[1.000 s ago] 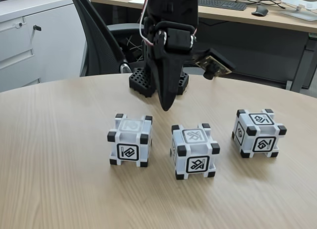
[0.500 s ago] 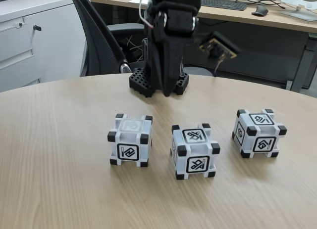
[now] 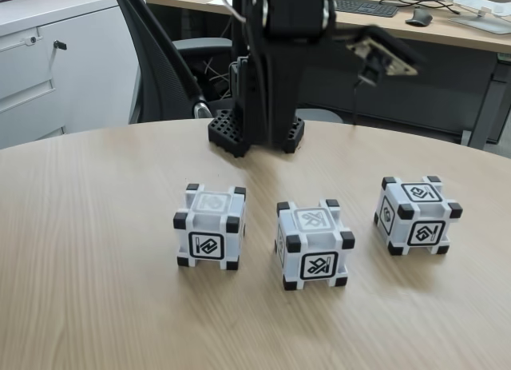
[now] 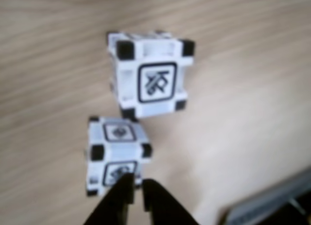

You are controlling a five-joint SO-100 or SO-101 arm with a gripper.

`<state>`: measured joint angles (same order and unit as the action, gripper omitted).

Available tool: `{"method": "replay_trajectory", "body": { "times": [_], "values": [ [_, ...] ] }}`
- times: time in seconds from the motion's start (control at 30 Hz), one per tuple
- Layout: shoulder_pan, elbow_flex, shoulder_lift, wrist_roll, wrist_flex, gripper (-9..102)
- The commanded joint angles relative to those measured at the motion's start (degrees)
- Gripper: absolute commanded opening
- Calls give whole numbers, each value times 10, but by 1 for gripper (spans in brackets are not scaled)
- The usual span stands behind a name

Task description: Stack cubes from left to right.

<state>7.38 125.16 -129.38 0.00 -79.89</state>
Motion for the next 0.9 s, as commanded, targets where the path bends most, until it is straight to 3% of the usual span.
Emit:
{"method": "replay_trajectory", "body": {
  "times": [0.0, 0.43, 0.87],
  "values": [
    [5, -59, 62, 16, 0, 0],
    [-21, -56, 90, 83, 0, 0],
    [-305, -56, 89, 184, -7, 0]
  ]
}}
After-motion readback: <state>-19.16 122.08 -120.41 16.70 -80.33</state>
